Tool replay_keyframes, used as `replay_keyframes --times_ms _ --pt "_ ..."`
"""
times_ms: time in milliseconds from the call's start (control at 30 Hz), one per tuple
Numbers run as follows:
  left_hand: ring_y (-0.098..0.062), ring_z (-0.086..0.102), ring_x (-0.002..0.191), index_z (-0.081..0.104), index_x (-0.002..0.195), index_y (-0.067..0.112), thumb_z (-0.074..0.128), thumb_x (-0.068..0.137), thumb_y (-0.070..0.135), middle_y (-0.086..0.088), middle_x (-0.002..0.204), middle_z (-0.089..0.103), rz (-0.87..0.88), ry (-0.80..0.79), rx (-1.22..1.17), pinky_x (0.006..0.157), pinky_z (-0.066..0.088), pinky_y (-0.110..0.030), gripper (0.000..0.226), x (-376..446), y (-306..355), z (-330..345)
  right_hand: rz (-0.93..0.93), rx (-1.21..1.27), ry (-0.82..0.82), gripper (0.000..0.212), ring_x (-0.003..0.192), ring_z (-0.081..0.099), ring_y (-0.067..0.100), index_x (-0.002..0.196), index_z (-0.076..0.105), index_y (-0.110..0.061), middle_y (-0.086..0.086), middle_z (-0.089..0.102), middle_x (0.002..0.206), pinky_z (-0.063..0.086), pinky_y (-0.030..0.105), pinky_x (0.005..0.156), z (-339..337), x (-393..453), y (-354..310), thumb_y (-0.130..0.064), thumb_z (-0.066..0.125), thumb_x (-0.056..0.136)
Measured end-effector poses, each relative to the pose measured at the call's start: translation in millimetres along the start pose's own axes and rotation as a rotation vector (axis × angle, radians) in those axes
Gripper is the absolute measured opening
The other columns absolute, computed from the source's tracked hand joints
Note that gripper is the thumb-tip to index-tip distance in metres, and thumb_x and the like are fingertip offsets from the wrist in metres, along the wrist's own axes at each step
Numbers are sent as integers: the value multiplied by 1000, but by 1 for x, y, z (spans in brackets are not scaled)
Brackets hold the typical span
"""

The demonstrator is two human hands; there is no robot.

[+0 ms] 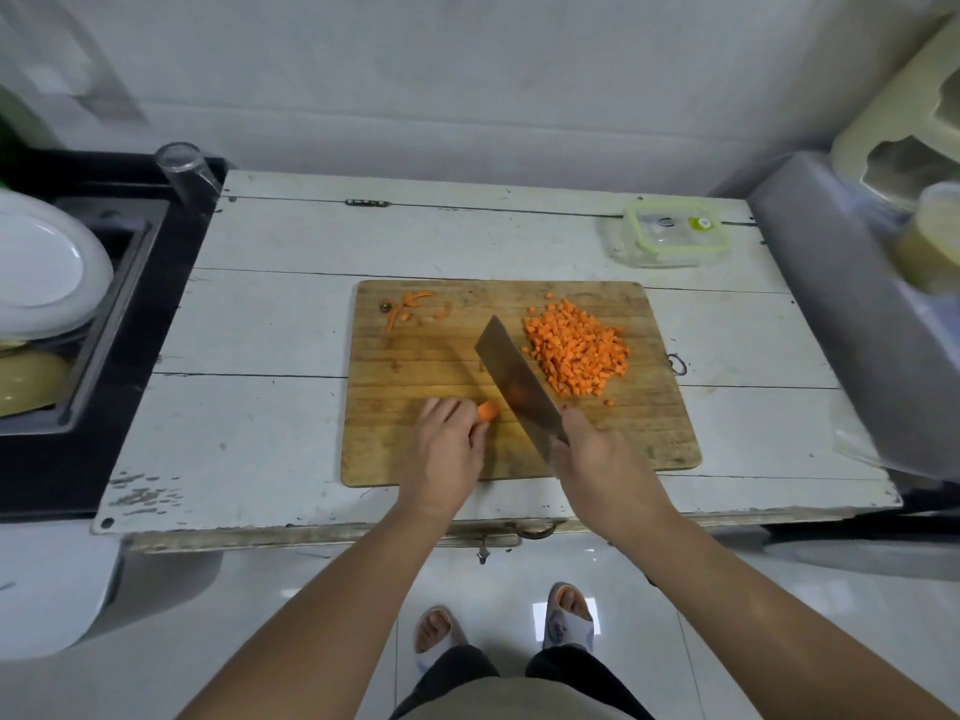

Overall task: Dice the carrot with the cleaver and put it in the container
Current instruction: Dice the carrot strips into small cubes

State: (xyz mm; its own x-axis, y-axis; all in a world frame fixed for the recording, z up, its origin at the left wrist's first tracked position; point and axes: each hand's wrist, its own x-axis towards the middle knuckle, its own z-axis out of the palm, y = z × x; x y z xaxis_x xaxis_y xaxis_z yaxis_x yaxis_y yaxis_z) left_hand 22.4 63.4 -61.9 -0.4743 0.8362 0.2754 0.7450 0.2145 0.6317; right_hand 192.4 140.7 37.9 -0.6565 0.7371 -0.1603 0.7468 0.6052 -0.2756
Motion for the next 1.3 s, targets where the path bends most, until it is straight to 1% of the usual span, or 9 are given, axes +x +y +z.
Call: replay_keyframes --times_ms 133,200,400,533,633,733,867,1033,1300 --pt "-21 52 90 68 86 13 70 90 11 0 90 64 16 13 16 74 51 -35 5 0 -3 1 -62 -181 -38 10 54 48 30 109 45 -18 4 54 67 46 37 50 -3 -12 -4 -15 44 99" --pt "-22 52 87 67 83 13 73 88 8 -1 87 63 19 24 18 72 50 -34 9 -1 -1 1 -34 -204 -69 15 54 48 28 107 44 -19 2 49 66 51 38 52 -3 -14 -9 -8 47 96" --pt "-22 52 86 67 81 10 75 85 1 -3 84 63 18 26 5 72 50 -34 12 0 -2 3 8 -268 -149 29 60 58 27 109 39 -17 4 62 77 48 34 55 -4 -13 -22 2 48 90" --pt "-23 53 88 70 88 10 66 90 0 -2 86 64 82 16 55 73 52 -39 11 -2 -5 2 35 -260 -143 29 72 68 30 112 37 -18 7 68 83 51 37 57 5 8 -37 1 46 92" --pt "-22 57 90 72 94 10 56 100 15 -1 92 68 171 33 87 75 54 -37 18 -5 -6 -5 66 -155 -94 19 72 65 34 110 38 -18 8 64 80 47 39 55 8 17 -31 -6 46 97" --pt "-20 60 94 74 97 8 64 98 15 -2 99 69 167 53 74 80 55 -33 13 -6 -6 -9 89 -80 -28 13 66 60 31 104 38 -19 4 57 73 45 37 54 5 10 -19 -10 47 99" --pt "-18 58 91 75 95 11 67 96 11 0 96 66 137 50 62 74 53 -29 8 -6 -4 -9 2 -83 14 4 59 58 29 102 41 -19 5 60 72 52 41 54 0 -7 -21 -18 45 102" --pt "-18 57 86 73 89 8 72 91 4 -2 90 65 97 49 46 73 52 -30 5 -5 -5 -5 13 -182 -82 24 58 47 29 98 32 -21 2 50 69 38 36 53 3 -19 -31 -2 46 92" --pt "-19 58 89 73 90 9 67 95 9 -2 92 65 87 29 21 75 55 -37 7 -6 -12 -1 59 -180 -80 27 59 55 28 99 36 -20 3 54 68 51 38 55 3 -21 -35 0 50 89"
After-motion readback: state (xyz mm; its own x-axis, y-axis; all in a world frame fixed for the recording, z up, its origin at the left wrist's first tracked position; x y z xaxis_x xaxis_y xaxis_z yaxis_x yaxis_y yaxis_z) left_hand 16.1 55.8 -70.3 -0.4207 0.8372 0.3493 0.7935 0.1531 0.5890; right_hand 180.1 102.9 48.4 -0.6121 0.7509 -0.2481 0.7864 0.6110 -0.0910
